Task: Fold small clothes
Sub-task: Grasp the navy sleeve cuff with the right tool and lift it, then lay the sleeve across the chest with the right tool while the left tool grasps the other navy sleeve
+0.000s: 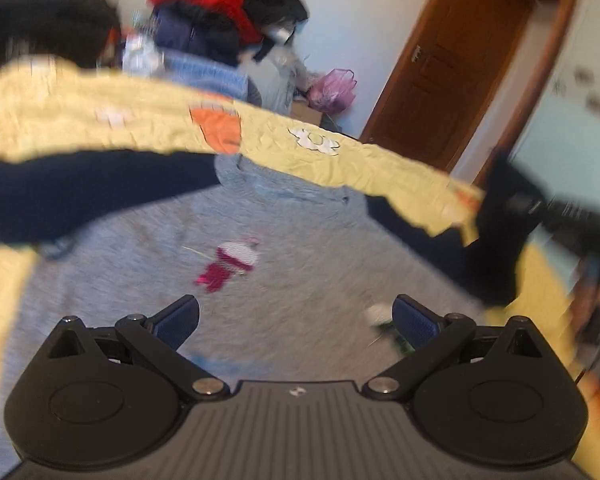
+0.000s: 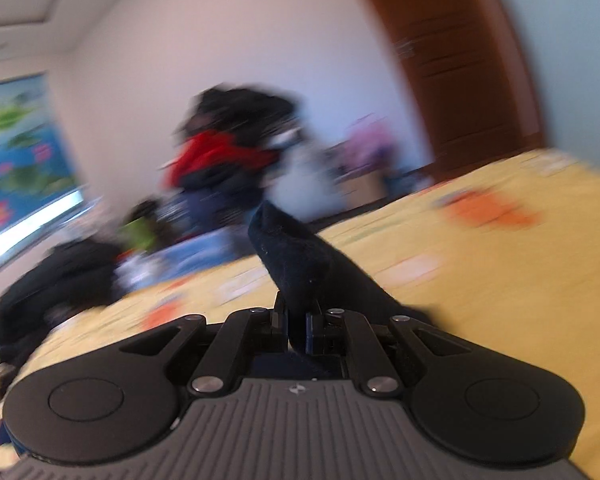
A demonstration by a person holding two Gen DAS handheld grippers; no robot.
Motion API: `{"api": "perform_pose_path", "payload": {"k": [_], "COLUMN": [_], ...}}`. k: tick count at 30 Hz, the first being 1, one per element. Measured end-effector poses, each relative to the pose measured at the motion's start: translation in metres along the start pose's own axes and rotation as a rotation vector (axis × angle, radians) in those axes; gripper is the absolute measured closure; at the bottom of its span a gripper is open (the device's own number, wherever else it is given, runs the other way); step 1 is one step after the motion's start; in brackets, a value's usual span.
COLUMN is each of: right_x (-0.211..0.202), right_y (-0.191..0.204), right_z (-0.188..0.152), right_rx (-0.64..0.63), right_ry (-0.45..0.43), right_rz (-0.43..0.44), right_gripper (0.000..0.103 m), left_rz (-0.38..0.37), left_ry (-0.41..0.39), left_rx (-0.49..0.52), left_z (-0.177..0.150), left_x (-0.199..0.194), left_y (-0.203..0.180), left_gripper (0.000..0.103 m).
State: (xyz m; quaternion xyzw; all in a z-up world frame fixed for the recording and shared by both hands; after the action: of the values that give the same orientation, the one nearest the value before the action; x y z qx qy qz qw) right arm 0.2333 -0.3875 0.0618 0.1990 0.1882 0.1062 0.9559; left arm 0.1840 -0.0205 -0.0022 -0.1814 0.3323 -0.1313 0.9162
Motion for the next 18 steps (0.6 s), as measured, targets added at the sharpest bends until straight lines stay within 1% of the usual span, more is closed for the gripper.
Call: {"api": "perform_pose_path", "payload": {"k": [2,3,4,6,7,8,9,11,12,15,16,18], "right_x": [0.013,0.020,0.025,0.033,0.036,0.037,0.036,0.026,0.017,-0.006,-0.013,-0.023], "right_y": [0.044,0.061,0.076,0.097,0.103,0.109,0.111,0.110,0.110,0.095,0.090,0.078], "right_z": [-0.027,-0.043,-0.060,-0.091,-0.105,-0.117,-0.125,-0.134,-0.136,-0.144,-0.147,-0.152], "right_rx": [-0.032,-0.055,-0.070,-0.057,-0.044,-0.033,-0.014,0.062,0.104,0.223,0.250,0.255], "right_ry": [0.065,0.094,0.128,0.194,0.227,0.259,0.278,0.269,0.255,0.257,0.258,0.254], "right_rz": [0.066,0.086,0.099,0.115,0.113,0.107,0.097,0.124,0.139,0.183,0.182,0.164], "right_gripper": [0.086,0.086,0.086,0.086,0.082,0.075,0.066,0.058,0.057,0.057,0.057,0.057], "left_rz": [-0.106,-0.144,-0.176,-0.225,-0.256,-0.284,-0.299,-0.288,-0.295,-0.325,-0.327,-0.325], "left_ry": [0.026,0.028,0.037,0.075,0.097,0.117,0.138,0.189,0.206,0.236,0.242,0.252], "left_rx": [-0.124,-0.174,-0.215,-0.277,-0.303,-0.324,-0.336,-0.360,-0.377,-0.456,-0.477,-0.499], "left_z": [0.007,0.012,0.015,0.018,0.017,0.015,0.012,0.002,-0.002,-0.008,-0.008,-0.005], "left_x": [0.008,0.012,0.017,0.030,0.037,0.044,0.052,0.067,0.072,0.086,0.091,0.102], "left_y": [-0.001,-0.002,-0.003,-0.006,-0.009,-0.011,-0.012,-0.013,-0.013,-0.013,-0.012,-0.013], "left_gripper": [0.000,0.000,0.000,0.000,0.000,0.000,0.000,0.000,0.000,0.000,0.000,0.000]}}
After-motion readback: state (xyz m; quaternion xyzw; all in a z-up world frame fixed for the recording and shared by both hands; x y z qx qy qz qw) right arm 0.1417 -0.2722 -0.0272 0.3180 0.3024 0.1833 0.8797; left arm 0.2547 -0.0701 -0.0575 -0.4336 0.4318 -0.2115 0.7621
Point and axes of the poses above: each gripper's, at about its wrist camera, not at the fingertips, and x roughly the way its jaws point, y to its left, z to its top, the point moved 10 cm from there along x, roughly the way its jaws point, and after that the axes turned 2 degrees about -y, right-handed, at the moved point
